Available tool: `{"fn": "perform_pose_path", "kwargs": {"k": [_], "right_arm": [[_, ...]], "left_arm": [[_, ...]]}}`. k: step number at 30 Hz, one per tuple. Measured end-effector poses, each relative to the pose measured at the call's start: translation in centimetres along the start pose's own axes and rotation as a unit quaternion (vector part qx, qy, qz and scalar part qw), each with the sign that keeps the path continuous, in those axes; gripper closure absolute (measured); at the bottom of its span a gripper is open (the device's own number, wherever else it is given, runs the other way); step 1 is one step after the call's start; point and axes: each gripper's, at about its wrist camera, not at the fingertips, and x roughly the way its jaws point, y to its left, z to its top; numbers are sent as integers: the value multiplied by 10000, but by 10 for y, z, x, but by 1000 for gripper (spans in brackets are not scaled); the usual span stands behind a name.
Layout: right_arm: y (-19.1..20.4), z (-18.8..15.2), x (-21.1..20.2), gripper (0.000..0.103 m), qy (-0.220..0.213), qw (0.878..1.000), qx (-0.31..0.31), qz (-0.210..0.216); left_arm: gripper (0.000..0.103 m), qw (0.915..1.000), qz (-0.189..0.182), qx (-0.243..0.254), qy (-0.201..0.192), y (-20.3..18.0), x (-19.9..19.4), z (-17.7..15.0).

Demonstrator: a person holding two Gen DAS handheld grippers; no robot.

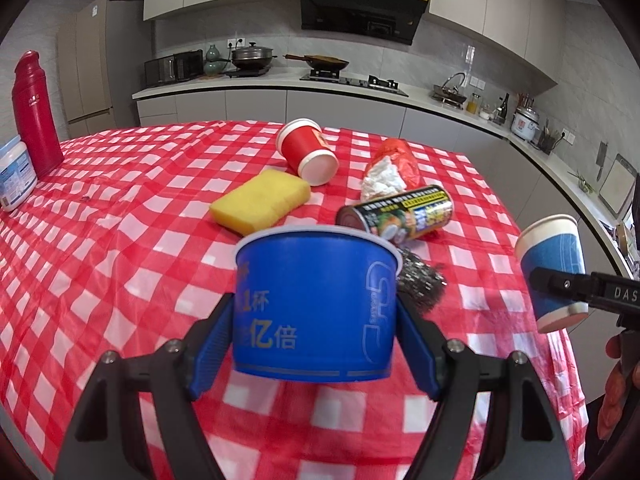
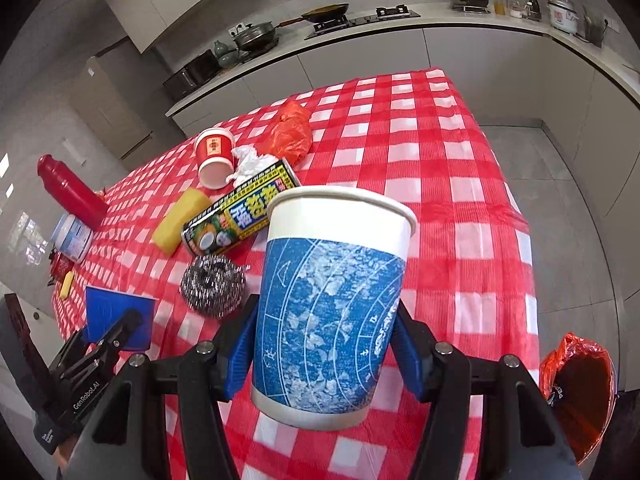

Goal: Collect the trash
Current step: 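Grasp the blue paper cup with the right tool while the left tool grasps the blue bowl, then carry the blue cup and blue bowl with both tools over the bin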

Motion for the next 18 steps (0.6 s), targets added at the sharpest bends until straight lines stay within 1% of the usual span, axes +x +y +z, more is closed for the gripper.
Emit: {"fn": "perform_pose_path", "kwargs": {"k": [18], "right_arm": [[-24,-42,-58,40,-57,9995,-178,257]], "left_arm": [[26,9998,24,78,-158,-53,-45,-31]]}}
